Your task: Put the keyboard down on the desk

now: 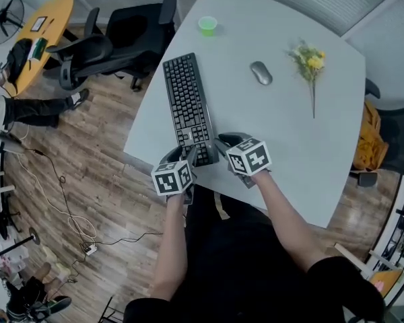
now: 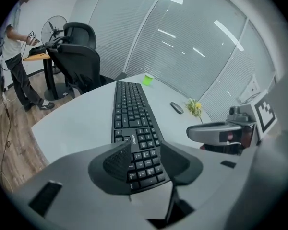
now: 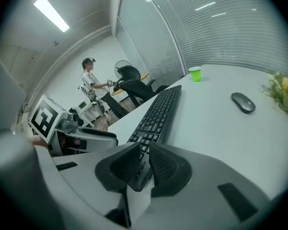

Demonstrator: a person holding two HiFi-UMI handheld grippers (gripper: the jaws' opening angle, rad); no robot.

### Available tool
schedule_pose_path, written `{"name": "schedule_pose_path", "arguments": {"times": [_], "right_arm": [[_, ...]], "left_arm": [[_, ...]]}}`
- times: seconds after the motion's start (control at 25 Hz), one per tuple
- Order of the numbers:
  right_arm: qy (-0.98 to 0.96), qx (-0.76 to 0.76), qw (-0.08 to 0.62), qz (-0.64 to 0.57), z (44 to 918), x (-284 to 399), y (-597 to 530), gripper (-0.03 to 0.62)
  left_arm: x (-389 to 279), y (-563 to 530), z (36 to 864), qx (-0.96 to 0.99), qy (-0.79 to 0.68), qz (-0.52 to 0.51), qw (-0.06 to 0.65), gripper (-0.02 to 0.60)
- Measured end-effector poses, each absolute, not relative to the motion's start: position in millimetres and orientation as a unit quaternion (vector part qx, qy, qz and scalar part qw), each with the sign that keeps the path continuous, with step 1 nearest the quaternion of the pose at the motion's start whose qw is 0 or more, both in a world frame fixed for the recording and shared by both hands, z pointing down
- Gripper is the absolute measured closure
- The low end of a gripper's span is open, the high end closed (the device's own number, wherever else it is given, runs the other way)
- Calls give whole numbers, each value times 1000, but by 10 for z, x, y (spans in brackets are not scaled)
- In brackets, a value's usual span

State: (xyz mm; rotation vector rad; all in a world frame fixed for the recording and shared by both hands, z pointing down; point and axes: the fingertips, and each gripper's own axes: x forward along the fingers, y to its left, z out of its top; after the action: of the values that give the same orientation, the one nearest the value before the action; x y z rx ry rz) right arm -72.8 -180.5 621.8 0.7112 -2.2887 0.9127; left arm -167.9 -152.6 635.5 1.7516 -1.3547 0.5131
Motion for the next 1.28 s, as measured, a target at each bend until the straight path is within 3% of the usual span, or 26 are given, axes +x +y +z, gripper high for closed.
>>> {"name": "schedule_pose_path", "arguments": {"times": [0.44,1.0,1.28], "right_arm": [[-892,261,239,281,5747,-548,-1592,531],[-921,291,148,213,4996,-477,-1478,565],[-921,324,90,196,4464,-488,-1411,583]], "left_arm": [[-1383,-1321,5808,719,-580,179,338,401],[-1264,-1270,5013,745,-612,142,225,530],[-1421,-1169,4412,770,-607,100,170,560]]}}
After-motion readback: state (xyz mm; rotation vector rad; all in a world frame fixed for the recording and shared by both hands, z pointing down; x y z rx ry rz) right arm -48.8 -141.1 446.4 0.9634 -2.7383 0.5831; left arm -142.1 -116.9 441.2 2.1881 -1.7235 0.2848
